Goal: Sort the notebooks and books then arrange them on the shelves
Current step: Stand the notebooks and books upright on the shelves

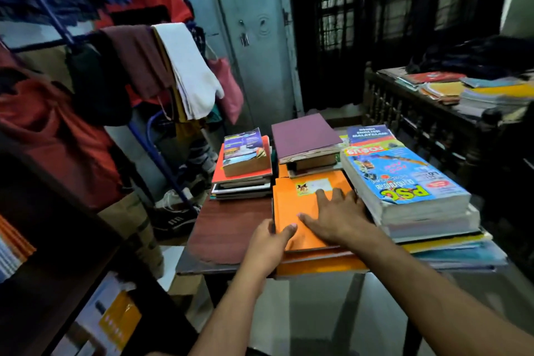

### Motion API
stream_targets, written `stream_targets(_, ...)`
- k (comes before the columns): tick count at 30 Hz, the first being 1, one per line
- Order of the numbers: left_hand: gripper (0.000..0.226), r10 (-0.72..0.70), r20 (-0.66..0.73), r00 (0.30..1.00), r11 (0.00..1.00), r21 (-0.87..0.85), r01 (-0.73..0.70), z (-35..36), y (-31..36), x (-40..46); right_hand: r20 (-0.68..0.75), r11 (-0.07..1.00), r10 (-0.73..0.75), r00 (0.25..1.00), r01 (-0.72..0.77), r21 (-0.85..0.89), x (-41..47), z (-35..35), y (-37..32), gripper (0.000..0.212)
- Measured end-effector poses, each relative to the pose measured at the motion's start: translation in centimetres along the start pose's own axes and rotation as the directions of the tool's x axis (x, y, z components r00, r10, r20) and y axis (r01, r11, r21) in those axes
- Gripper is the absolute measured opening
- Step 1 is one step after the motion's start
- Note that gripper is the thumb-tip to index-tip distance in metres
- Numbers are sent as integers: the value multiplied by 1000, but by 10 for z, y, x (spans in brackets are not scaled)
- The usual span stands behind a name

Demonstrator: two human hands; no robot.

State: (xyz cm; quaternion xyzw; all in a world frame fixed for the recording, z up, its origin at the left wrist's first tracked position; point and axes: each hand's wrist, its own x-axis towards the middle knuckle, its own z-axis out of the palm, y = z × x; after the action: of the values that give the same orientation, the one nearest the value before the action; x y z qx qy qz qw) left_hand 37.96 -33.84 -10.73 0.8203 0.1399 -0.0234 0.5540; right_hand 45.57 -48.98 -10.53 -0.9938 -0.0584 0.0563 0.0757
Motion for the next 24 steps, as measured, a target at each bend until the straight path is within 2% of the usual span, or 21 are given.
stream_targets(4,32,-62,-40,997,998,-20,61,7,-3,20,15,999,8,1000,-9,36,4,3,0,83)
stream_targets(11,29,-118,-59,991,987,-117,110,13,-10,33,-16,987,12,1000,-9,162,5,0,5,82)
stream_targets(17,51,-124,-154,980,980,-174,97,17,-23,31,67,933,60,996,-80,351,15,-3,21,94)
stream_targets(21,56,-124,-136,983,974,-204,95,0,-31,22,118,920,14,993,-59,387,10,0,21,91)
stream_targets(24,52,-216,-83,973,944,-273,187,-24,-47,17,109,906,-38,993,-12,424,1,5,7,87)
